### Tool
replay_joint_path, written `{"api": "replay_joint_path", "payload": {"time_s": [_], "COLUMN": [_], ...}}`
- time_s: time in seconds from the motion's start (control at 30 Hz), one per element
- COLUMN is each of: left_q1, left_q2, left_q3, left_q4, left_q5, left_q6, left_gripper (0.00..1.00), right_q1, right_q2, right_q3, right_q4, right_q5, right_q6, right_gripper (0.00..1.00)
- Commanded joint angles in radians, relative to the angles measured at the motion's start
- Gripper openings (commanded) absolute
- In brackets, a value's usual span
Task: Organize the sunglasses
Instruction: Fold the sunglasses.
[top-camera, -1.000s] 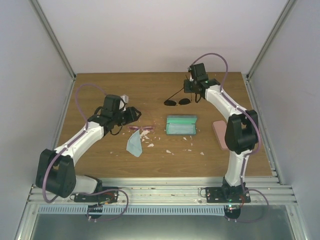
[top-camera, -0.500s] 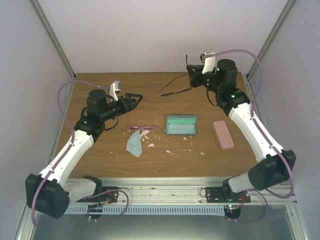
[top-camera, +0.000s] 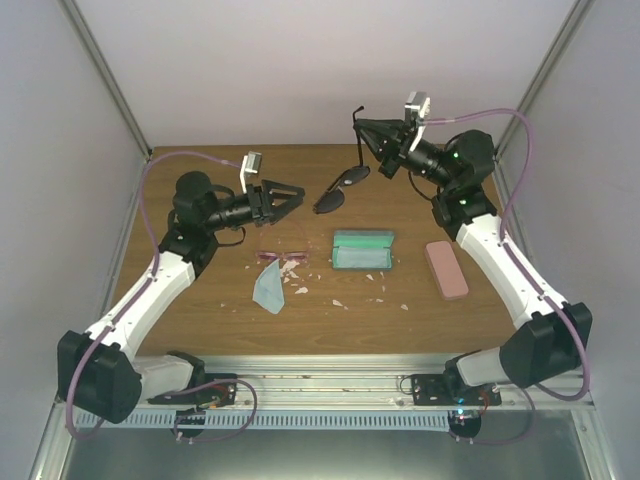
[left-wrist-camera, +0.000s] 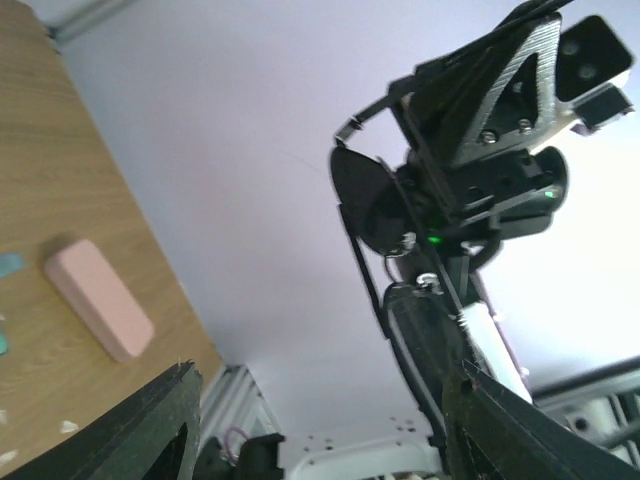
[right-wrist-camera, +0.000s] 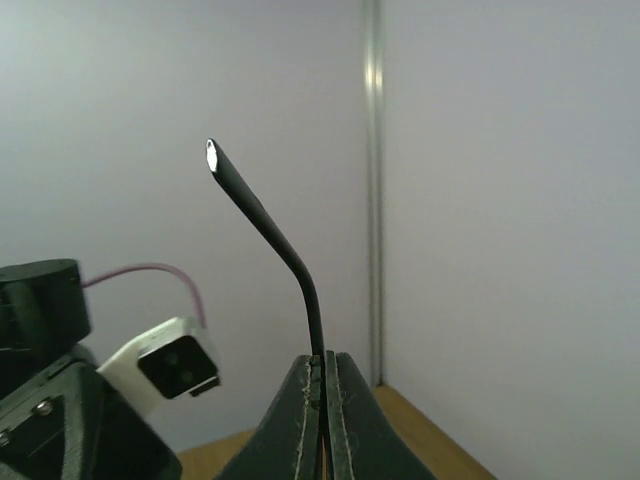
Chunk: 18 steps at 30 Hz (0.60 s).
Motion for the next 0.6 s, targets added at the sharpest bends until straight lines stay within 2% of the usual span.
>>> {"api": "replay_joint_path", "payload": {"time_s": [0.0, 0.13, 0.27, 0.57], "left_q1": [-0.028, -0.075, -0.098, -0.145], "left_q2": [0.024, 0.063, 0.098, 0.146], "left_q3": [0.02, 0.019, 0.005, -0.016], "left_q4": [0.247, 0.356, 0.438, 0.591], "left_q5": [0.118, 0.139, 0.139, 0.156], "left_q6": [-0.17, -0.264, -0.326, -0.422], "left_gripper": [0.65, 0.58, 0.44, 0.44], "right_q1": [0.012, 0.031, 0.038, 0.057], "right_q2": [0.02, 0.032, 0.048, 0.086], "right_q3": [-0.028, -0.025, -0.018, 0.015], "right_q4": [0.261, 0.314, 0.353, 0.382], "right_q5": [-0.163, -0.213, -0.245, -0.283], "right_q6": [0.085, 0.108, 0.145, 0.169], "right_gripper": [0.01, 0.01, 0.01, 0.01]}}
